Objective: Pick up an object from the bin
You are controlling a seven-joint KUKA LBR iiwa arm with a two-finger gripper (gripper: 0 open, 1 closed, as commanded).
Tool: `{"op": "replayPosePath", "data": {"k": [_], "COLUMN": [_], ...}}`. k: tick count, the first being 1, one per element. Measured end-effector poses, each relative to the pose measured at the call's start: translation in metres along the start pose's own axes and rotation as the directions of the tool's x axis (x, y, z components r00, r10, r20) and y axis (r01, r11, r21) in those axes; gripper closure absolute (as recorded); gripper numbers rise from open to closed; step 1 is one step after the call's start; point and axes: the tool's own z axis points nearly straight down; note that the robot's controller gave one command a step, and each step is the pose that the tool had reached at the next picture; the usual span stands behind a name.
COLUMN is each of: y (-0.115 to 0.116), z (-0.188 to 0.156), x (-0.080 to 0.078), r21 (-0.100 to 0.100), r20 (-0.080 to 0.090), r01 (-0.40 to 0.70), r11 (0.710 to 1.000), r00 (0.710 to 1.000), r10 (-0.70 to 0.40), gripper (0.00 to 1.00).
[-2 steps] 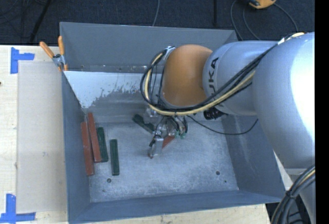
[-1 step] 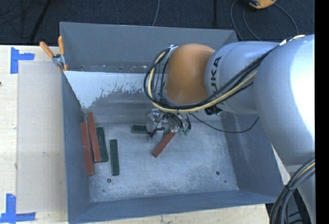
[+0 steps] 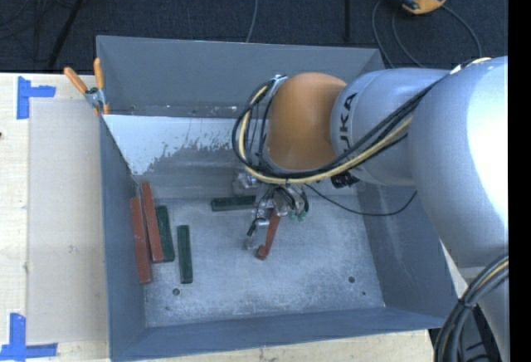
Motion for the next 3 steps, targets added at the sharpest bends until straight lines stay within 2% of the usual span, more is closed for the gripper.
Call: {"op": "replayPosePath", "data": {"k": [1,2,3], "y": [0.0,0.0,0.046], "z": [0.0,0.0,-0.17], "x": [0.0,0.0,0.054], "r21": [-0.001,-0.001,0.0], "r20": [0.0,0.0,0.004], "r01": [-0.002,-0.002,0.163], "r11": [1.0,1.0,0.987], "r00": [1.0,1.0,0.987], "r10": [0.002,0.002,-0.163], "gripper": [1.0,1.0,1.0]}}
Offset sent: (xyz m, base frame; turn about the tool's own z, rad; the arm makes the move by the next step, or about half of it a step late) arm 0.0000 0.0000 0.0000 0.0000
